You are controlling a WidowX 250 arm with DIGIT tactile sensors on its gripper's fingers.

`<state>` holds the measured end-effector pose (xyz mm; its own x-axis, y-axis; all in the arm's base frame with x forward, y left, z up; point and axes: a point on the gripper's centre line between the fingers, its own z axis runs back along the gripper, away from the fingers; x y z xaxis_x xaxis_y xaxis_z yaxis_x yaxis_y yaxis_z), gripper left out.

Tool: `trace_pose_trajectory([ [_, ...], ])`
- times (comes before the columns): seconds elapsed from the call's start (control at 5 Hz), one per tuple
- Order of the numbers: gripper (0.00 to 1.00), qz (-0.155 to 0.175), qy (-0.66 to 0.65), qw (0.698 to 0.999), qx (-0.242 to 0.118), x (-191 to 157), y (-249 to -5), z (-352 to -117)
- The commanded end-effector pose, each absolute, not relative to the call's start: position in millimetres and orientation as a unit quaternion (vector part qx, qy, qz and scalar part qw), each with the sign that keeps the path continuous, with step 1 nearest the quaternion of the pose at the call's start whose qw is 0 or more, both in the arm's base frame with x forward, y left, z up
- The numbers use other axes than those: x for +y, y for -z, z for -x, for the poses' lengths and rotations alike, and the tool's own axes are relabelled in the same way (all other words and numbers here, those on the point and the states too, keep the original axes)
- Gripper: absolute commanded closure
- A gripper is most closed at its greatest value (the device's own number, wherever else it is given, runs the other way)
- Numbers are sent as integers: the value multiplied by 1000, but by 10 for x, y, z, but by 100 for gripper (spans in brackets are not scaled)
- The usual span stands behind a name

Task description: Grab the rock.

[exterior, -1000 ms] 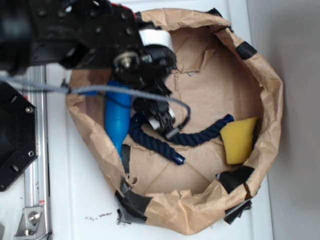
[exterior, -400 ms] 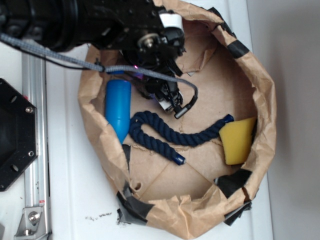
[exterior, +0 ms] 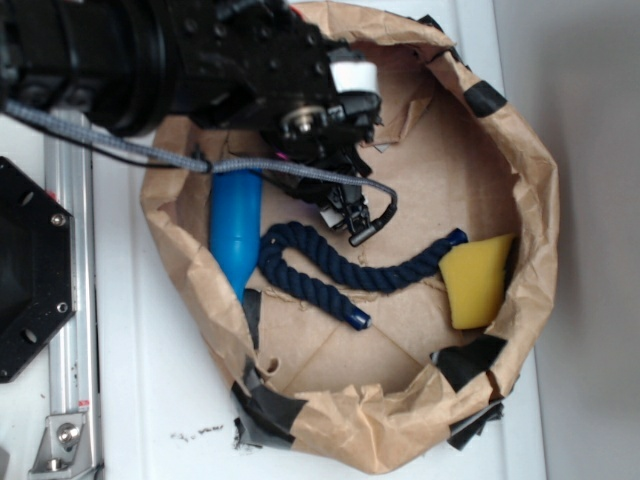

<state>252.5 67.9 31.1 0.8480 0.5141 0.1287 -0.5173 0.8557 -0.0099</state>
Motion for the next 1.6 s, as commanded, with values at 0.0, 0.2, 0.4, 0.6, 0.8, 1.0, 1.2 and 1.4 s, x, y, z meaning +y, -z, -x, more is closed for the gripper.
trace_pose_trajectory([
  [0.0, 18, 8, -278, 957, -79, 712, -529, -2498],
  [0.2, 0, 14, -280, 957, -79, 733, -551, -2490],
  [0.4, 0, 21, -277, 958, -63, 719, -445, -2495],
  [0.6, 0, 20, -275, 960, -52, 676, -373, -2483],
  [0.8, 0, 14, -267, 963, -43, 604, -331, -2492],
  [1.0, 0, 2, -266, 963, -33, 563, -329, -2503],
  [1.2, 6, -5, -268, 963, 11, 532, -324, -2494],
  [1.4, 100, -7, -270, 963, 15, 516, -336, -2468],
])
